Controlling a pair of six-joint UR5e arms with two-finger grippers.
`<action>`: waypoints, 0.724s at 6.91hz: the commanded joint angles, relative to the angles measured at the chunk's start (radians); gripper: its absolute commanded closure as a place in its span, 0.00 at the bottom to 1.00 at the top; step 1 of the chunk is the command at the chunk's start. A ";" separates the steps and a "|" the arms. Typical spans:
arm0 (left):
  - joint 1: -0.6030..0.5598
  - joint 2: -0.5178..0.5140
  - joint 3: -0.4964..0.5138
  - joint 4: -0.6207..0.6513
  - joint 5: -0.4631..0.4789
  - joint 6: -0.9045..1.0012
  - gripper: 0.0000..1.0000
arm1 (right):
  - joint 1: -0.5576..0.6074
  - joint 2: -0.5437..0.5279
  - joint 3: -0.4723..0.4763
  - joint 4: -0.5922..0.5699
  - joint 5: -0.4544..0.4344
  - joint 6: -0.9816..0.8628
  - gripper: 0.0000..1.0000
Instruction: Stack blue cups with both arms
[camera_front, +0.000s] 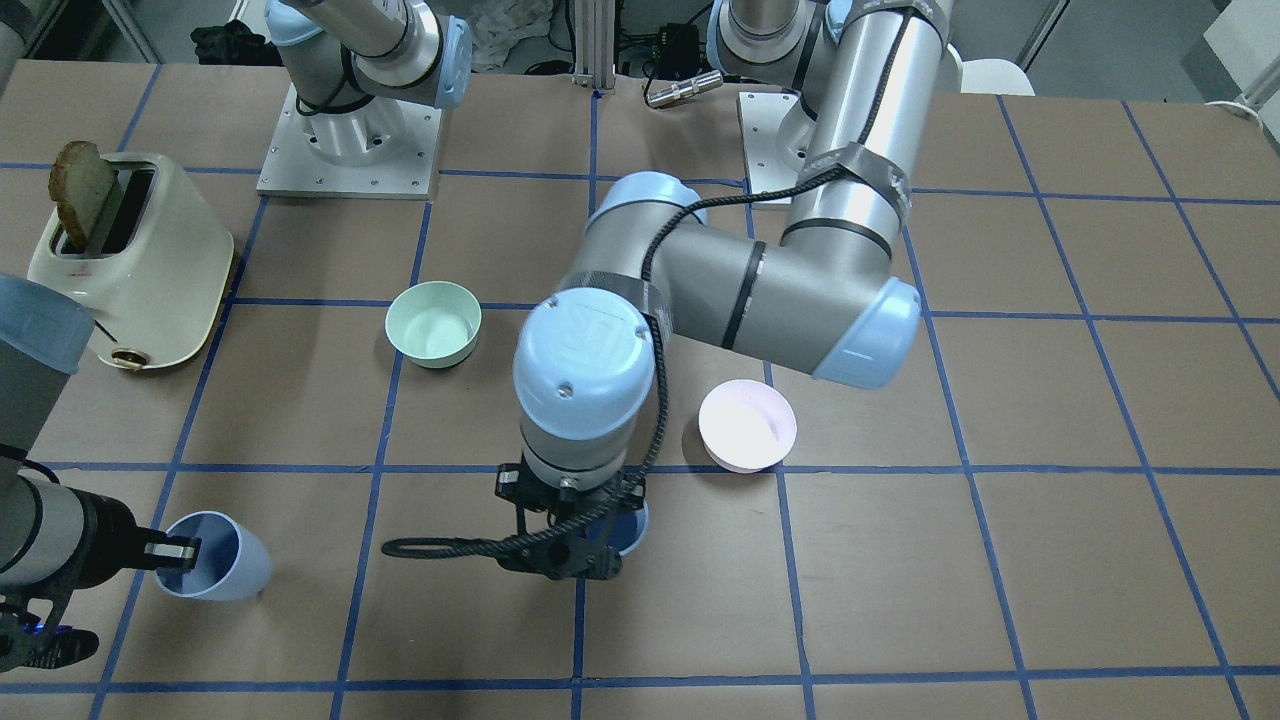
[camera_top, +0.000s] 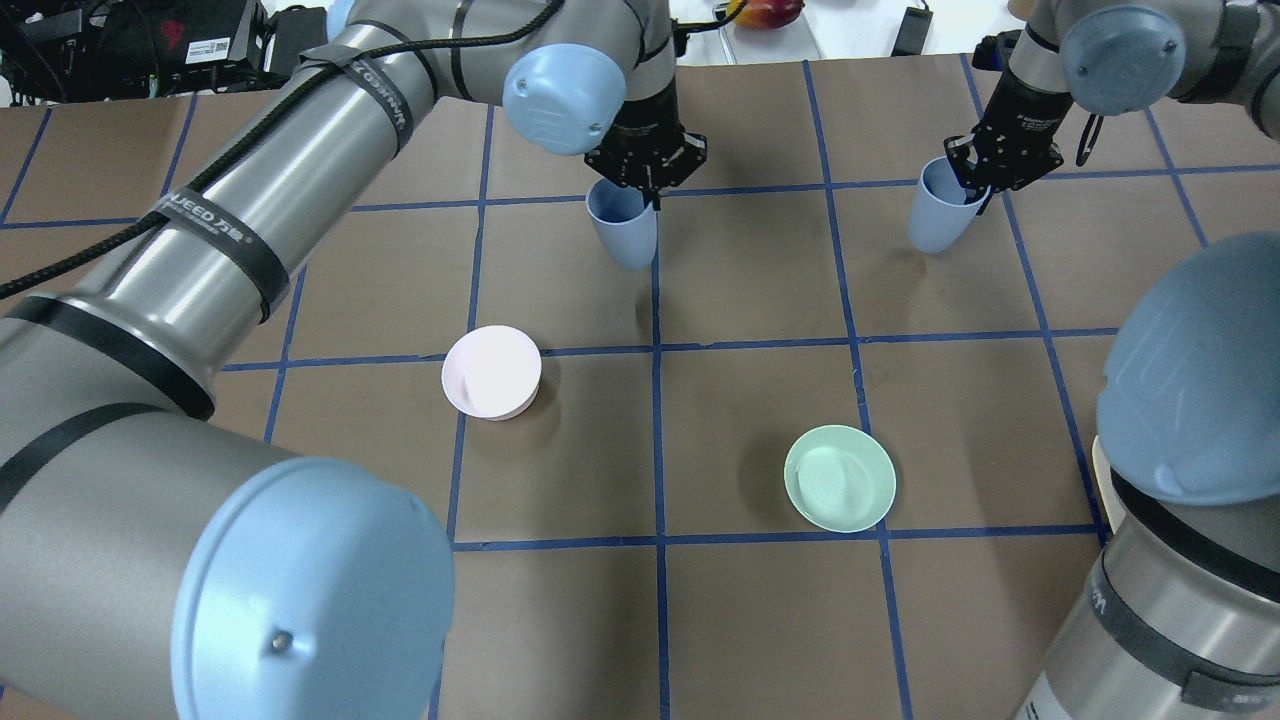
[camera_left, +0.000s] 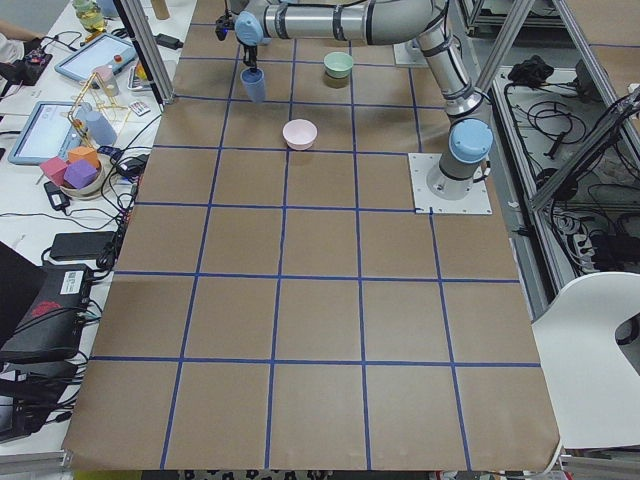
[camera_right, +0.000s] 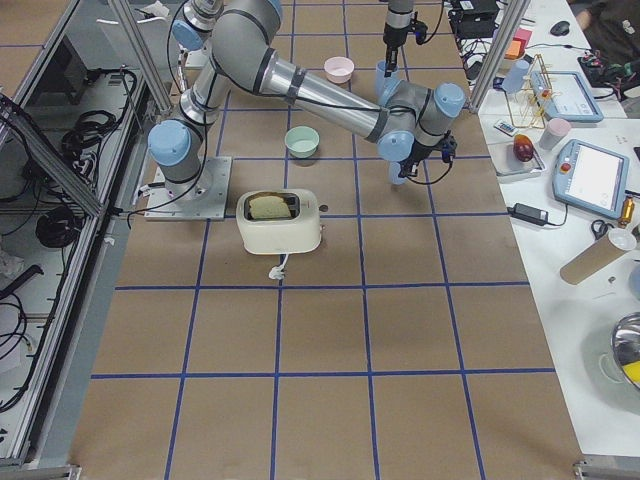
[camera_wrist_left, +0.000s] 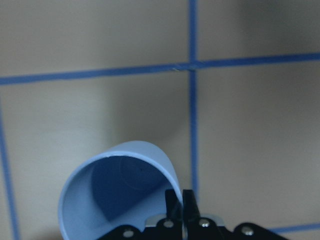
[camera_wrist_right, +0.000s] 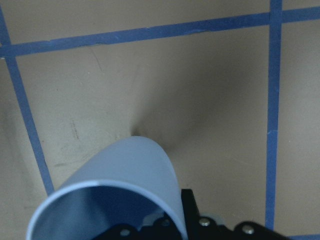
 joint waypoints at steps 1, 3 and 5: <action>-0.047 -0.018 -0.033 0.005 0.000 -0.023 1.00 | 0.006 -0.032 -0.008 0.037 0.003 0.000 1.00; -0.047 -0.022 -0.039 0.013 0.083 -0.026 0.94 | 0.017 -0.055 -0.005 0.063 0.051 0.003 1.00; -0.046 -0.022 -0.034 0.066 0.060 -0.109 0.00 | 0.032 -0.075 -0.005 0.092 0.054 0.012 1.00</action>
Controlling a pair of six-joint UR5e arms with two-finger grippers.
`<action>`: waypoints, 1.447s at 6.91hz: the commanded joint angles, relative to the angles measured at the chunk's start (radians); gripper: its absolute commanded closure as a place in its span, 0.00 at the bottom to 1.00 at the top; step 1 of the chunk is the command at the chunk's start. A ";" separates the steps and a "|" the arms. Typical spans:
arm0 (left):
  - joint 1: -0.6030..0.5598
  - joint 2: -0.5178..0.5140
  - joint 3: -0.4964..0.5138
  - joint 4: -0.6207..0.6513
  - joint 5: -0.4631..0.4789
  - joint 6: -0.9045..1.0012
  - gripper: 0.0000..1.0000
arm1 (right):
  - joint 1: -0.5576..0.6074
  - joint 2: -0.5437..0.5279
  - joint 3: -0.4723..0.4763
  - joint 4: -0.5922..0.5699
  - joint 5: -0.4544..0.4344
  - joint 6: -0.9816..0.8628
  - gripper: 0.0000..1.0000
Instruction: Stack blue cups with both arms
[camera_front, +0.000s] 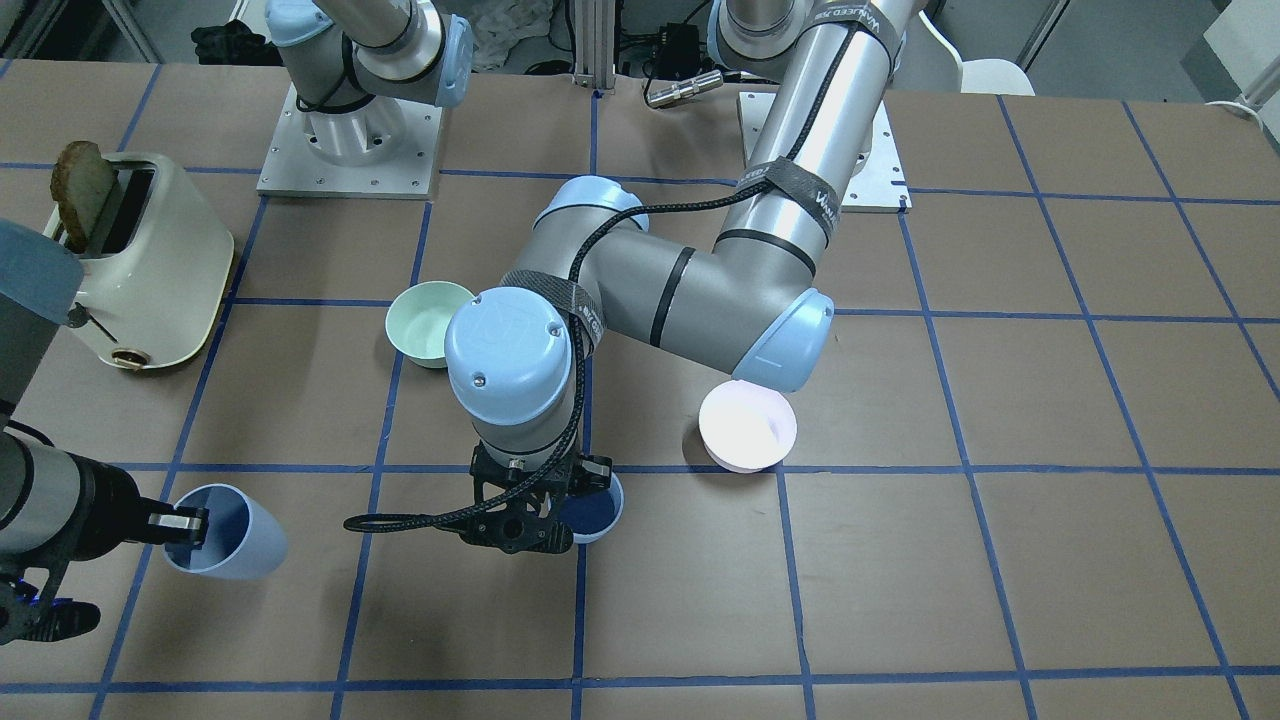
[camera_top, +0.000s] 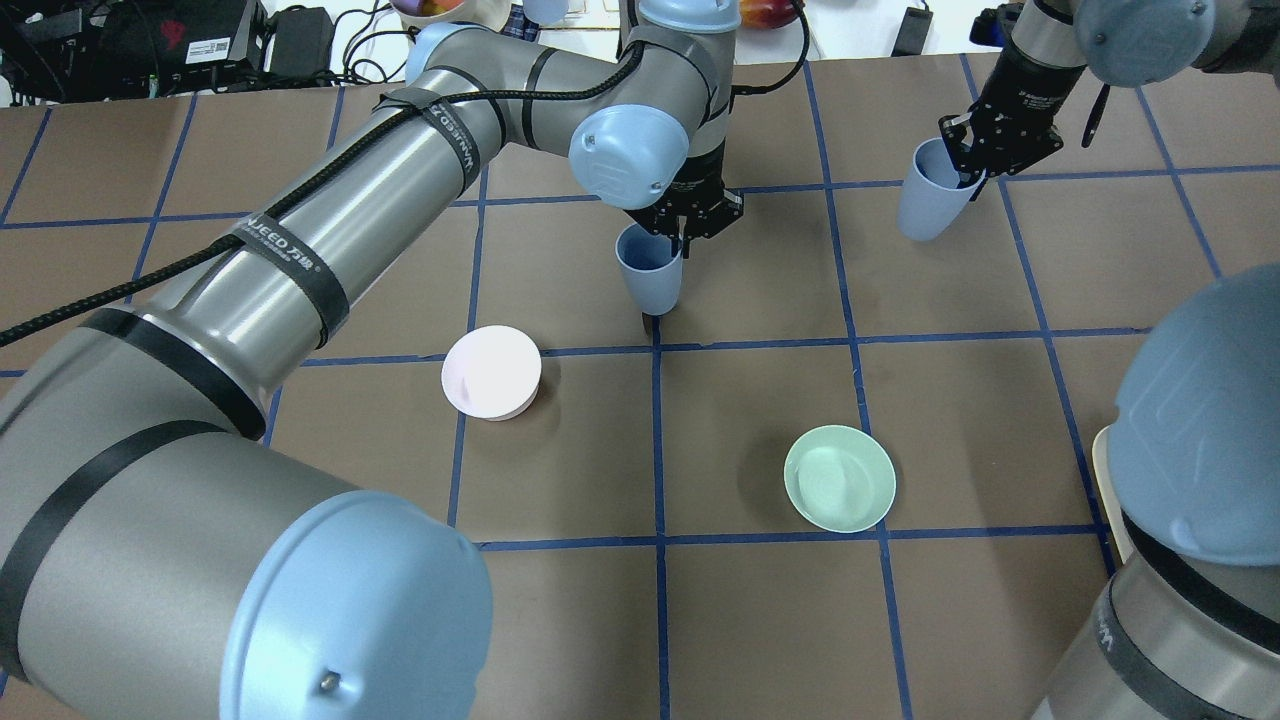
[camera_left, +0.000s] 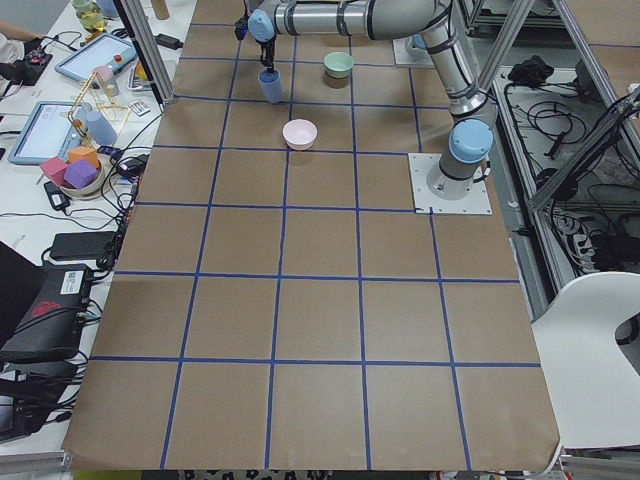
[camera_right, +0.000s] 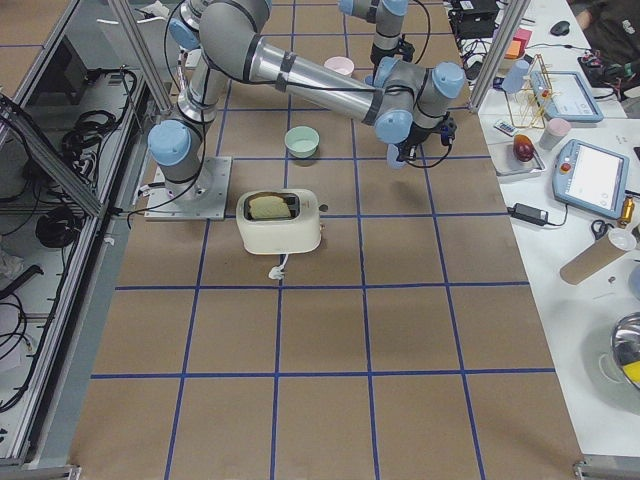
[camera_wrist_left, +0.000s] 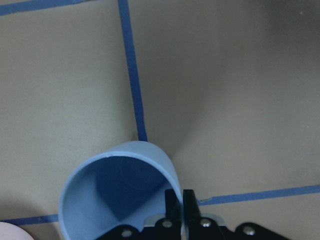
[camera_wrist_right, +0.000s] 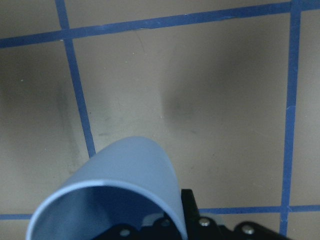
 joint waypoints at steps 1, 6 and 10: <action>0.007 0.015 0.001 0.035 -0.024 -0.056 0.00 | 0.034 -0.032 0.000 0.022 0.006 0.062 1.00; 0.114 0.356 0.057 -0.353 -0.019 -0.111 0.00 | 0.339 -0.108 0.001 0.025 0.012 0.382 1.00; 0.222 0.602 -0.282 -0.332 -0.004 -0.051 0.00 | 0.461 -0.099 0.004 -0.004 0.055 0.571 1.00</action>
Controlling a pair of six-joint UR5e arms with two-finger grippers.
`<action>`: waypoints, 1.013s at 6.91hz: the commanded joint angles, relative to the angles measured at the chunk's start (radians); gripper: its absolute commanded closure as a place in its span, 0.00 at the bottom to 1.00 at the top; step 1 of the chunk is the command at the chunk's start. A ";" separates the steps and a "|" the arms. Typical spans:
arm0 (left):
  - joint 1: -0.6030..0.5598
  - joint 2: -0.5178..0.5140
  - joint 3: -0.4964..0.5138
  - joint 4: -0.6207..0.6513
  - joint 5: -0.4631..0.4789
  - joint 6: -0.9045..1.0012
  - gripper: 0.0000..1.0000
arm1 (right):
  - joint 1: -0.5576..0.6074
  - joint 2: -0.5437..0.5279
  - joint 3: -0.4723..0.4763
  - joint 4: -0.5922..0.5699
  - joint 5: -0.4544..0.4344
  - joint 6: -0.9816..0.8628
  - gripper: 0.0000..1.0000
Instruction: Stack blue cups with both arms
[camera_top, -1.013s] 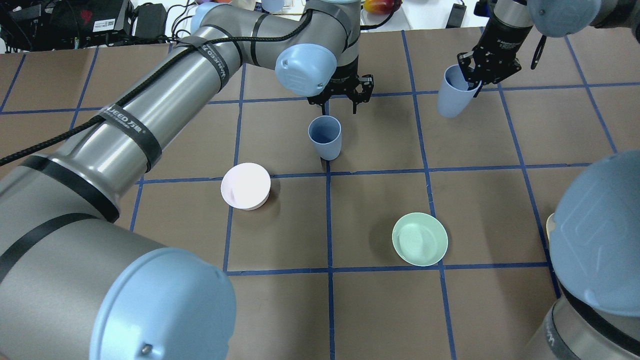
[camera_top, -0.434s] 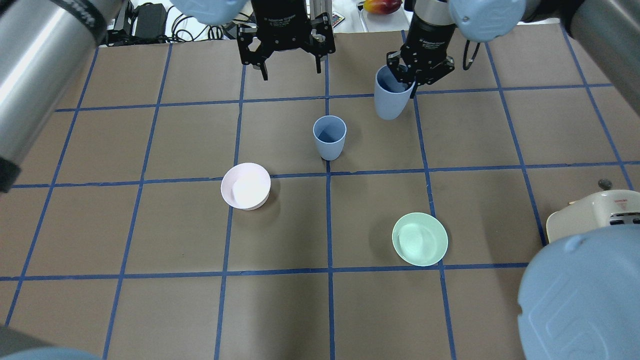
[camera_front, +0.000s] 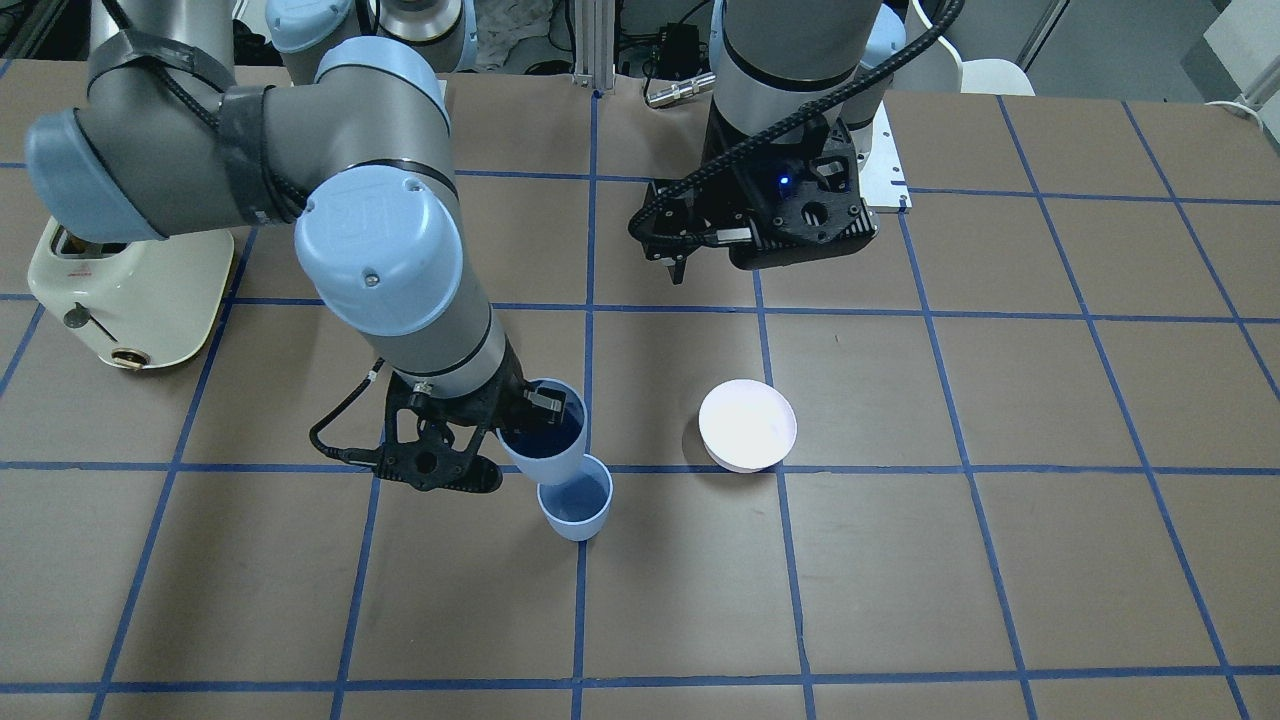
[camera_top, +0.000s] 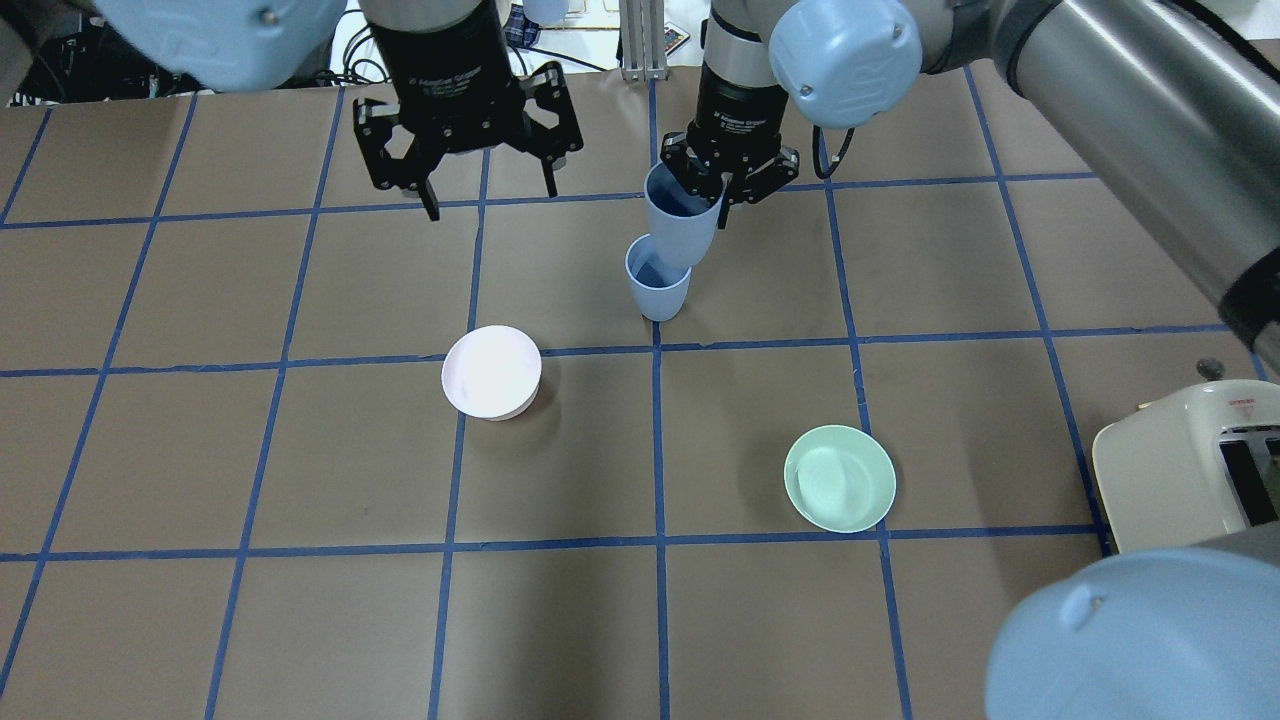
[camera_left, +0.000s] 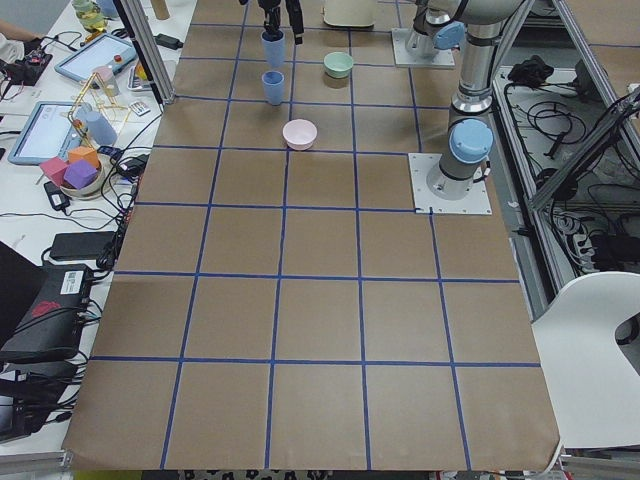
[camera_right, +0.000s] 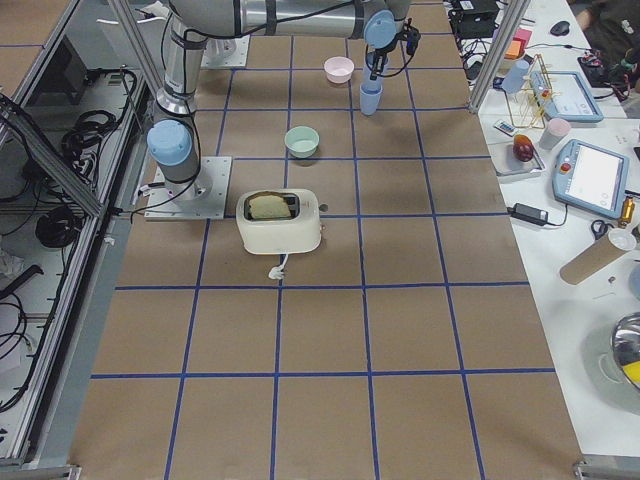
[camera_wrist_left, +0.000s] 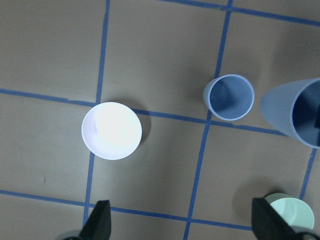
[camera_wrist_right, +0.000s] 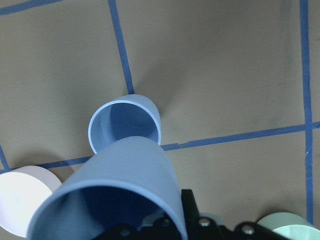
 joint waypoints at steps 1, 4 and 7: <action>0.057 0.097 -0.130 0.136 0.002 0.186 0.00 | 0.022 0.010 0.006 -0.027 0.006 0.044 1.00; 0.084 0.134 -0.298 0.437 0.000 0.232 0.00 | 0.039 0.061 0.007 -0.070 0.003 0.072 1.00; 0.119 0.142 -0.202 0.207 -0.009 0.405 0.00 | 0.039 0.067 0.010 -0.088 0.000 0.074 1.00</action>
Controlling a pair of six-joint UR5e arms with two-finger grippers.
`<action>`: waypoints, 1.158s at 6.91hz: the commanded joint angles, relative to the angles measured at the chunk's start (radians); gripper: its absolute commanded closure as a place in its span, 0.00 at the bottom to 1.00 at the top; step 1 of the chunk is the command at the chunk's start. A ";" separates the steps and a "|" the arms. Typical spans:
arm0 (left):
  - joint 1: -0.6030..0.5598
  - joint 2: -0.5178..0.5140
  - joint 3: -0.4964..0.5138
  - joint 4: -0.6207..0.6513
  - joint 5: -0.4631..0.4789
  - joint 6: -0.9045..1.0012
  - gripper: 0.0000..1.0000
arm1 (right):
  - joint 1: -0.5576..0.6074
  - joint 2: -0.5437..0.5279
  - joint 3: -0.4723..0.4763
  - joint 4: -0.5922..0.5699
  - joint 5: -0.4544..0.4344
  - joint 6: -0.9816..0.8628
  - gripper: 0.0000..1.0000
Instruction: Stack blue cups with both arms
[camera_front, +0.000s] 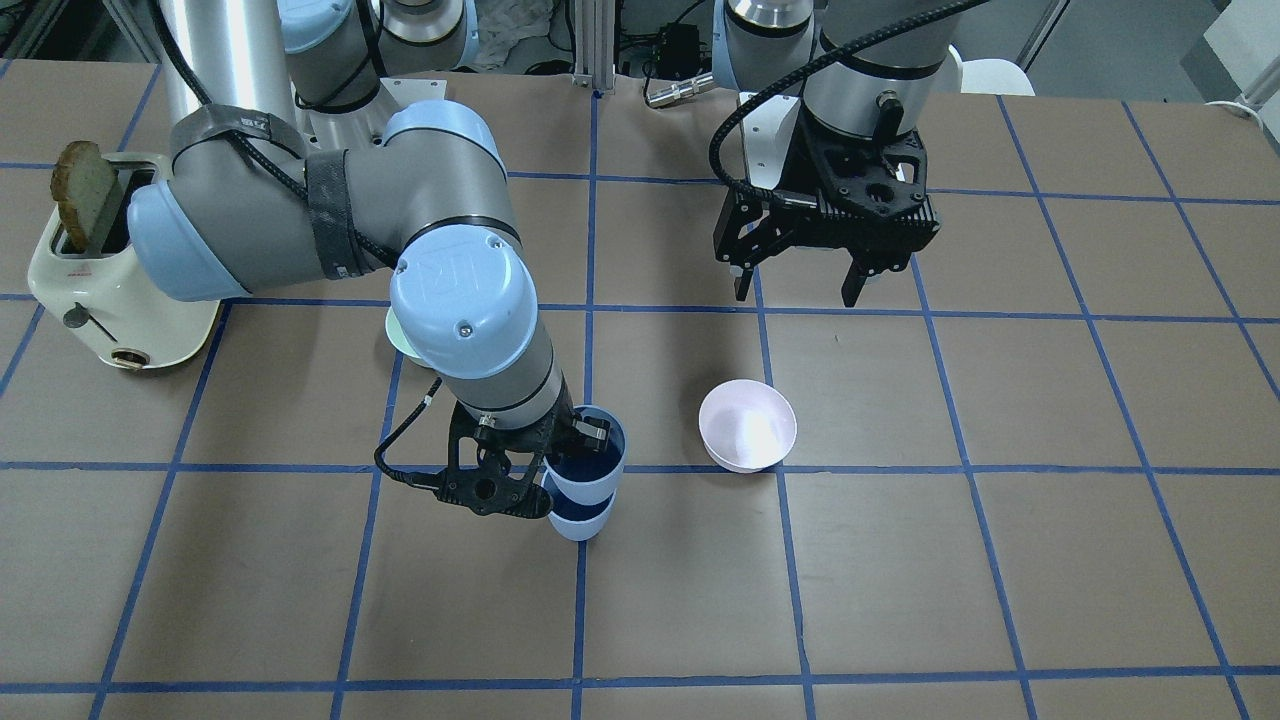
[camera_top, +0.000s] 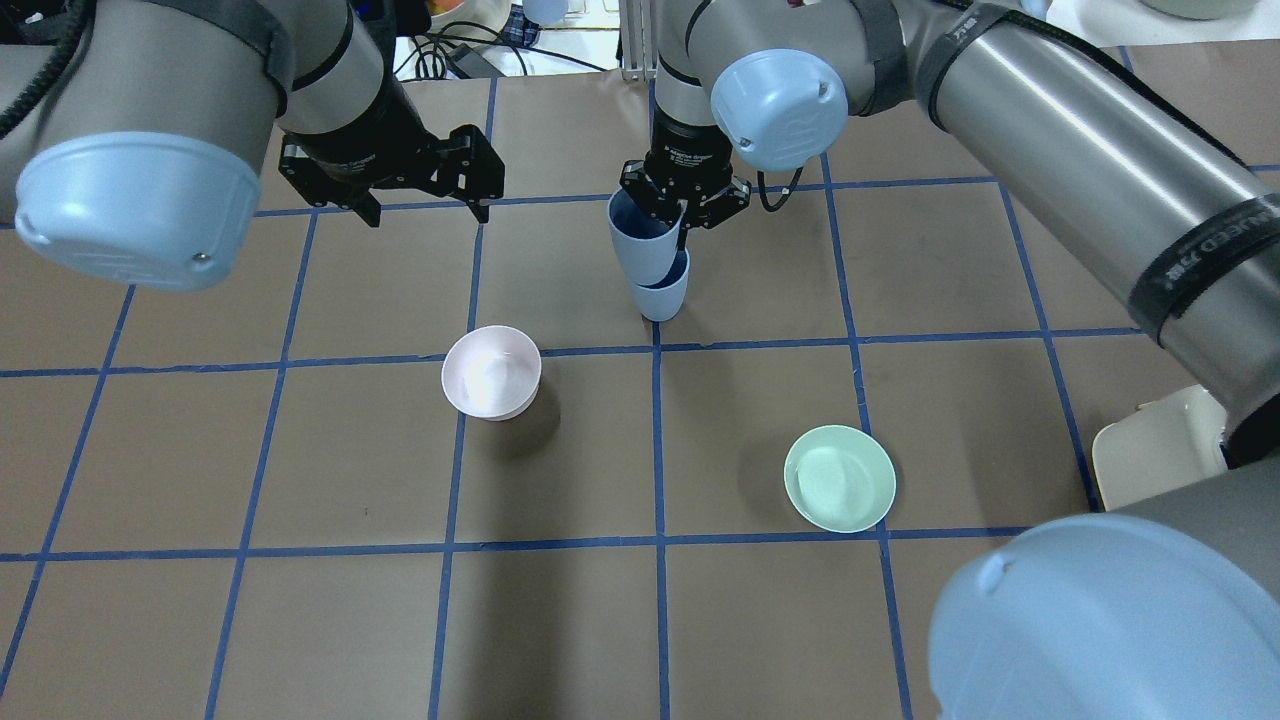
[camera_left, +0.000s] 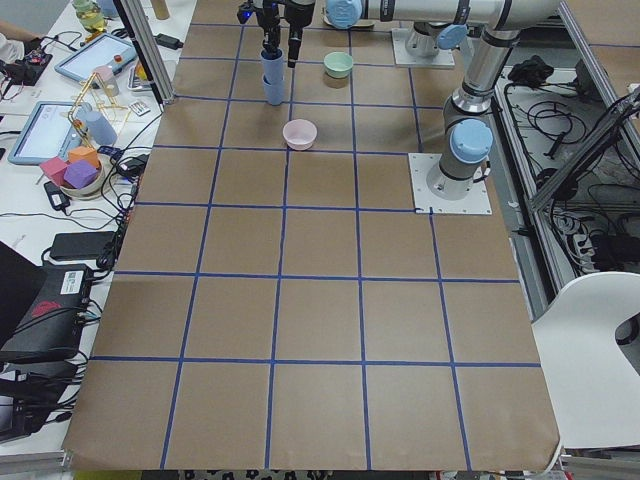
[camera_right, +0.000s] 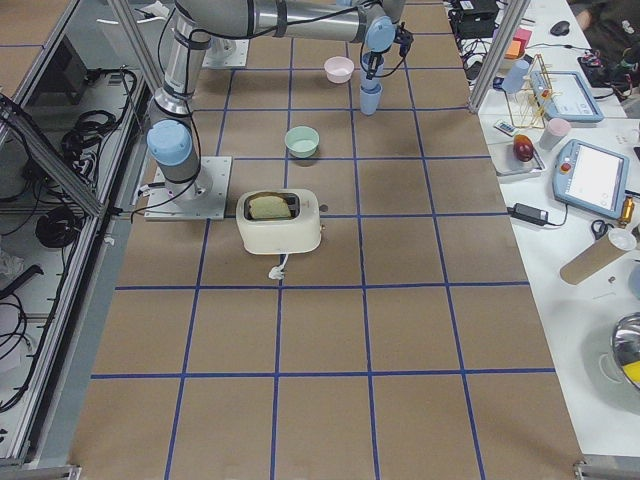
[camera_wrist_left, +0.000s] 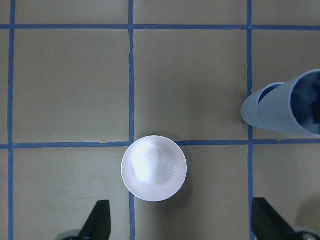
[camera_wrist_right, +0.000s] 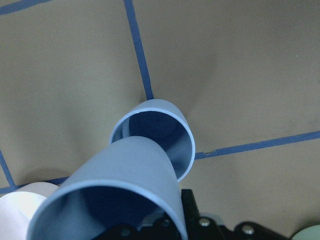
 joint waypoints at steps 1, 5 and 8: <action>0.042 -0.004 0.104 -0.228 -0.011 0.041 0.00 | 0.000 0.001 0.000 0.000 -0.010 0.002 1.00; 0.044 -0.004 0.102 -0.231 -0.034 0.030 0.00 | -0.005 0.002 0.003 -0.005 -0.015 -0.007 0.78; 0.044 -0.009 0.100 -0.229 -0.033 0.030 0.00 | -0.024 -0.008 -0.012 -0.002 -0.018 -0.001 0.00</action>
